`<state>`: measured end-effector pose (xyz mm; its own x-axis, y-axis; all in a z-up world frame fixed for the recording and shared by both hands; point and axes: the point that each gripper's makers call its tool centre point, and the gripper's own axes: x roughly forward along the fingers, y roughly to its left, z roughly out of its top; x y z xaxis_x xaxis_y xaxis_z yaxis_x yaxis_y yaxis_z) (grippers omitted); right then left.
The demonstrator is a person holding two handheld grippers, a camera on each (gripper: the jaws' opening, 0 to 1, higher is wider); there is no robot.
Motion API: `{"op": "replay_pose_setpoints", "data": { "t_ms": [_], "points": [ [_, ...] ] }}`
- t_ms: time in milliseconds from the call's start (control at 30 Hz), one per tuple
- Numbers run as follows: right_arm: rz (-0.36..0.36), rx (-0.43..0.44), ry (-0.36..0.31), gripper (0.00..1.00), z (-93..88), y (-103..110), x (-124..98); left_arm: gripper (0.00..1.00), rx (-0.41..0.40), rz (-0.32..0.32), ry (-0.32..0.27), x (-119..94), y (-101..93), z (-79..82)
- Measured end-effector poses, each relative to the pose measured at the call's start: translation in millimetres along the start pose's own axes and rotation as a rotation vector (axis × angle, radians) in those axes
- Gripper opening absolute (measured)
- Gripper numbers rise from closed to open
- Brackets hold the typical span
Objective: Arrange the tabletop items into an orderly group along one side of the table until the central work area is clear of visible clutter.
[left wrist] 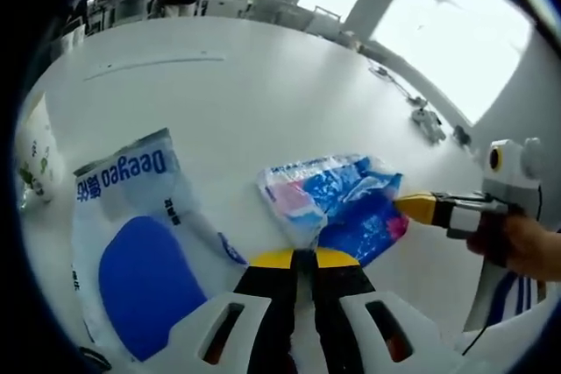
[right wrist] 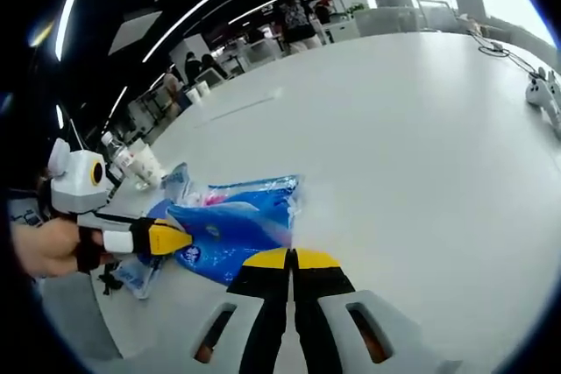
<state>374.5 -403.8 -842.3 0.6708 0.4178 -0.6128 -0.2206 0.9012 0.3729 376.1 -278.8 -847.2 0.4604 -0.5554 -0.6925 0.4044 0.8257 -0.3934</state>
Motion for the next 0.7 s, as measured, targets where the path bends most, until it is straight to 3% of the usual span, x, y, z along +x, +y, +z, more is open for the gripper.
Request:
{"op": "replay_pose_setpoints", "data": {
  "t_ms": [300, 467, 700],
  "points": [
    [0.001, -0.004, -0.006, 0.0, 9.6, -1.0, 8.5, 0.01, -0.007, 0.004, -0.016, 4.6, 7.2, 10.4],
    [-0.003, -0.012, -0.038, 0.0, 26.3, -4.5, 14.0, 0.0, -0.014, -0.014, -0.11, 5.6, 7.4, 38.8],
    [0.002, -0.018, -0.068, 0.0, 48.9, -6.5, 24.8, 0.0, -0.056, -0.02, -0.157, 12.5, 16.6, 62.7]
  ]
}}
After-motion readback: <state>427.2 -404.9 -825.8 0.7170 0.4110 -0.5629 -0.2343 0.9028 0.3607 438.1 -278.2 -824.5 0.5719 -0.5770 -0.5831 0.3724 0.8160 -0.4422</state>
